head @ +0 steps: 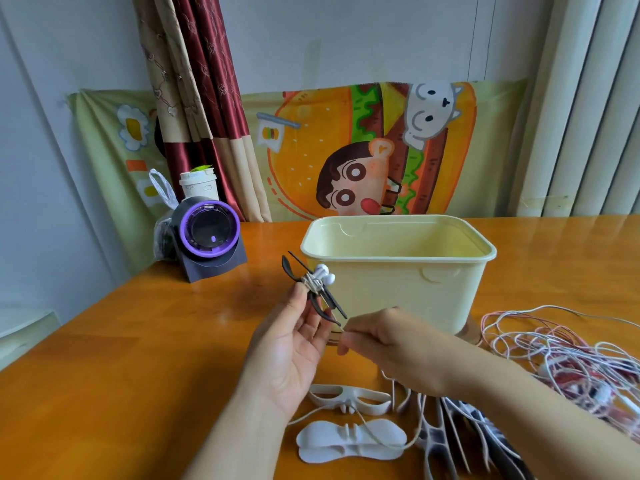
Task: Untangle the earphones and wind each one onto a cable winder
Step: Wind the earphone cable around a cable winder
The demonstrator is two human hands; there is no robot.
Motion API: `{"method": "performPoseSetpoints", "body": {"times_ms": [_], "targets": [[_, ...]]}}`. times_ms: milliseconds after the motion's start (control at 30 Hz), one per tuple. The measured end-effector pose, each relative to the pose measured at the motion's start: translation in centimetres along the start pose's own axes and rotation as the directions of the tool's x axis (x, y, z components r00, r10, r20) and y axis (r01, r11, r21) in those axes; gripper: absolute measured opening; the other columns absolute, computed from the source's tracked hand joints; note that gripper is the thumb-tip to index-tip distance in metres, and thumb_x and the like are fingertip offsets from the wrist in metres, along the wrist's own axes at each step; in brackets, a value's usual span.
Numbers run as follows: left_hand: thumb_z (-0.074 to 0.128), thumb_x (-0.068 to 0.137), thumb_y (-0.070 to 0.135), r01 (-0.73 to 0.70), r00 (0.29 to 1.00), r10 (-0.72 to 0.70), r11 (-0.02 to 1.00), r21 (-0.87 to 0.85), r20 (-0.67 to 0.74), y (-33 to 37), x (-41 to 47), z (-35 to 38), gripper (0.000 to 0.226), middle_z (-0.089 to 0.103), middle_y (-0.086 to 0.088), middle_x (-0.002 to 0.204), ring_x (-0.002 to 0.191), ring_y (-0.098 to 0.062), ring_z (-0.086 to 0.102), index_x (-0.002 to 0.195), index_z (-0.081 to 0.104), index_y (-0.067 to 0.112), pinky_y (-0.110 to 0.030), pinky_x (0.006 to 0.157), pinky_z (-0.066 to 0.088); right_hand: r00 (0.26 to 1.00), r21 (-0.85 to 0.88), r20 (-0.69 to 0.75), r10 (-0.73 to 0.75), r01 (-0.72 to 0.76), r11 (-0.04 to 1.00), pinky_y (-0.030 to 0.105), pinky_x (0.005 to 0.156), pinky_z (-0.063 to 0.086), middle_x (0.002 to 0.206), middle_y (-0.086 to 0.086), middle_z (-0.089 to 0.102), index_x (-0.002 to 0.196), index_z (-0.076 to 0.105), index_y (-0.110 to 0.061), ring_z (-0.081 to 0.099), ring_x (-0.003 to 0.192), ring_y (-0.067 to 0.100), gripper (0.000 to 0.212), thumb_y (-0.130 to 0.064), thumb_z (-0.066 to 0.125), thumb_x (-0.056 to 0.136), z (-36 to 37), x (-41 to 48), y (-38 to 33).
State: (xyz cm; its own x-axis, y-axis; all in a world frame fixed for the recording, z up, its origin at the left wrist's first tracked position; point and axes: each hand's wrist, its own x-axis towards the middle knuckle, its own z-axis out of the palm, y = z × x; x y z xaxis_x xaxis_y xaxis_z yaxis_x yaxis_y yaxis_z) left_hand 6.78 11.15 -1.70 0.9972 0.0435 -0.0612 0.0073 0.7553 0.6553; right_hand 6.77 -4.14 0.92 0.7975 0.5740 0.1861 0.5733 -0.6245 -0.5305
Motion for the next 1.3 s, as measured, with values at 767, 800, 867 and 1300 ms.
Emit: {"method": "performPoseSetpoints", "body": {"times_ms": [767,800,867,1300], "targets": [[0.065,0.074,0.019,-0.039,0.996,0.013,0.957,0.287,0.093,-0.6,-0.8,0.5,0.045,0.072,-0.014,0.107,0.079,-0.013,0.065,0.117,0.066,0.006,-0.020,0.060,0.053,0.910,0.024,-0.409,0.060,-0.055,0.998,0.015,0.049,0.034,0.051,-0.011,0.051,0.085,0.070,-0.022,0.046,0.048,0.003,0.020,-0.021,0.053,0.095,-3.0,-0.6,-0.6],[0.065,0.074,0.020,-0.036,0.995,0.007,0.953,0.301,0.100,-0.7,-0.8,0.5,0.045,0.071,-0.016,0.112,0.081,-0.013,0.065,0.117,0.066,0.007,-0.020,0.061,0.053,0.905,0.023,-0.422,0.045,-0.039,0.999,0.013,0.051,0.035,0.051,-0.014,0.050,0.085,0.070,-0.021,0.048,0.051,0.000,0.019,-0.021,0.054,0.094,-3.0,-0.6,-0.8],[0.065,0.073,0.020,-0.044,0.993,0.006,0.943,0.329,0.116,-0.7,-0.7,0.4,0.044,0.070,-0.019,0.113,0.079,-0.012,0.066,0.115,0.066,0.006,-0.021,0.061,0.053,0.902,0.011,-0.431,0.014,-0.010,1.000,0.013,0.052,0.036,0.052,-0.015,0.051,0.085,0.071,-0.019,0.049,0.053,-0.001,0.017,-0.022,0.056,0.093,-3.0,-0.7,-1.1],[0.066,0.069,0.023,0.033,0.973,-0.145,0.859,0.511,0.180,-1.1,-1.4,0.7,0.035,0.071,0.000,0.076,0.066,-0.005,0.065,0.101,0.066,0.009,-0.019,0.060,0.052,0.958,-0.070,-0.248,-0.144,0.131,0.989,0.020,0.065,0.047,0.072,-0.016,0.065,0.086,0.073,-0.018,0.061,0.073,0.005,0.014,-0.020,0.060,0.091,-3.5,-1.0,-1.3]]}}
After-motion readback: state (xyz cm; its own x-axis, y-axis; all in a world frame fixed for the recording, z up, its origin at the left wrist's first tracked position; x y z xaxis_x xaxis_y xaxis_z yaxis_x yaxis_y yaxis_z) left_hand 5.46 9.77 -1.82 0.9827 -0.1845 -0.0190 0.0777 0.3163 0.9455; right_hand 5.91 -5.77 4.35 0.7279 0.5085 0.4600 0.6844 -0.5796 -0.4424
